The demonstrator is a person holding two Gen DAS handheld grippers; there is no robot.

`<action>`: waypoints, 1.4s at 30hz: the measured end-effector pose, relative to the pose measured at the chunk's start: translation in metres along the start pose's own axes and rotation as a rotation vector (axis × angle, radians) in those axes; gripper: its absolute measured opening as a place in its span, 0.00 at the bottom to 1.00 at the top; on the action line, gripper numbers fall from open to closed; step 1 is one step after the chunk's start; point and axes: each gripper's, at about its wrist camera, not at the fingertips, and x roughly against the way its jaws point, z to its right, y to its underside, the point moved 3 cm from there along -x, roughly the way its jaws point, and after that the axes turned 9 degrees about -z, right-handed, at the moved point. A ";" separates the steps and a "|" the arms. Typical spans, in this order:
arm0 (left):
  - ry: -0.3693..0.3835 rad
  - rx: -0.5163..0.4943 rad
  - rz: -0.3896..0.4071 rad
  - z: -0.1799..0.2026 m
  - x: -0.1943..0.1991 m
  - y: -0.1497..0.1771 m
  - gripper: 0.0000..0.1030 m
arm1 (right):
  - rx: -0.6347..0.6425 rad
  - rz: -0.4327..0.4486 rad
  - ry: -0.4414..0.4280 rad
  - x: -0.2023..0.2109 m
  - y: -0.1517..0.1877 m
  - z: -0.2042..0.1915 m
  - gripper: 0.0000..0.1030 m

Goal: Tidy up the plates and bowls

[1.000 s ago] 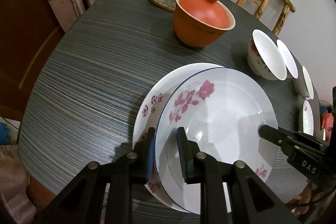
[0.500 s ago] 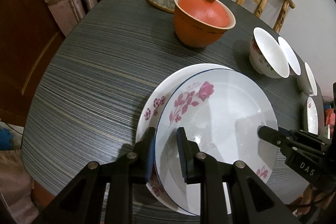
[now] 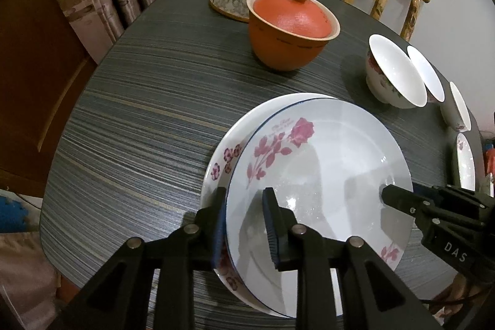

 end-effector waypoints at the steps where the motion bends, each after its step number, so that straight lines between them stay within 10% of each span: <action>1: -0.001 -0.001 0.001 0.000 0.000 0.000 0.23 | 0.001 0.000 -0.002 0.000 0.000 0.000 0.20; 12: -0.001 -0.023 0.005 0.001 0.005 0.000 0.31 | 0.003 0.004 -0.016 0.006 0.002 0.004 0.21; 36: -0.367 -0.236 0.041 0.039 -0.002 0.012 0.40 | 0.014 0.024 -0.045 0.014 0.006 0.006 0.27; 42: -0.313 -0.190 0.101 0.038 0.021 0.010 0.40 | 0.019 0.041 -0.059 0.022 0.007 0.012 0.27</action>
